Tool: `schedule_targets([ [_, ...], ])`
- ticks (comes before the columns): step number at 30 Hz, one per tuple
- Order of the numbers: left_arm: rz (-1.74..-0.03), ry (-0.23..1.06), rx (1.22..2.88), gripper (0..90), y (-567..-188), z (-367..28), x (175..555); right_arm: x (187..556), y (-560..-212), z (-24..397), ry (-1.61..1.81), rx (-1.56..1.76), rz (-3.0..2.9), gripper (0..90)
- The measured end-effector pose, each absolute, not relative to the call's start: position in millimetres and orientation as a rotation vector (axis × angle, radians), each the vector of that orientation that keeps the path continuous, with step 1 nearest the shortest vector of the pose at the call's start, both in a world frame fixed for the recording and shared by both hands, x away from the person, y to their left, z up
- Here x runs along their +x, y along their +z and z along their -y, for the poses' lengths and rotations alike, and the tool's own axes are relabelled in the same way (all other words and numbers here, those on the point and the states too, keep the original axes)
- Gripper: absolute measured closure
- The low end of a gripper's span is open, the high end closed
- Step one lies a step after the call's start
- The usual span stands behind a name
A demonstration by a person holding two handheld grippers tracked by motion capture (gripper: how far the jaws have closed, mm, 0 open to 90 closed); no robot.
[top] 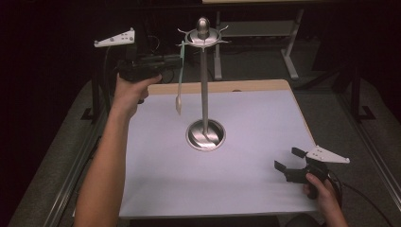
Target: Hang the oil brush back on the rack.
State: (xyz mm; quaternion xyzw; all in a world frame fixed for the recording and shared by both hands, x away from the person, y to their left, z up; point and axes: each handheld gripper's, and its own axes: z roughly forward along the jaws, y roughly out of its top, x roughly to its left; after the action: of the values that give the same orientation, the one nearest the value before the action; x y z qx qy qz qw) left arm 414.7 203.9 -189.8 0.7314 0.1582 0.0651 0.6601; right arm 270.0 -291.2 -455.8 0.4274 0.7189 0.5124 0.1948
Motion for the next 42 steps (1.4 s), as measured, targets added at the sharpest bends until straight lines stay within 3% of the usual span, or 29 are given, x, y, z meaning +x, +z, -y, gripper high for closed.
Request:
schedule_targets([
  [5, -0.388, 0.161, 1.732, 67.9, -194.3, -204.0, 413.0, 270.3, -455.9, 291.6, 1.440, 1.196, -2.014, 5.8],
  [19, -0.504, 0.282, 1.927, 33.3, -221.8, -216.9, 395.5, 272.2, -456.4, 293.8, 1.462, 1.209, -2.026, 5.8],
  [42, -0.762, 0.405, 2.029, 22.3, -310.6, -257.7, 343.9, 270.6, -456.0, 291.8, 1.445, 1.195, -2.018, 5.8],
])
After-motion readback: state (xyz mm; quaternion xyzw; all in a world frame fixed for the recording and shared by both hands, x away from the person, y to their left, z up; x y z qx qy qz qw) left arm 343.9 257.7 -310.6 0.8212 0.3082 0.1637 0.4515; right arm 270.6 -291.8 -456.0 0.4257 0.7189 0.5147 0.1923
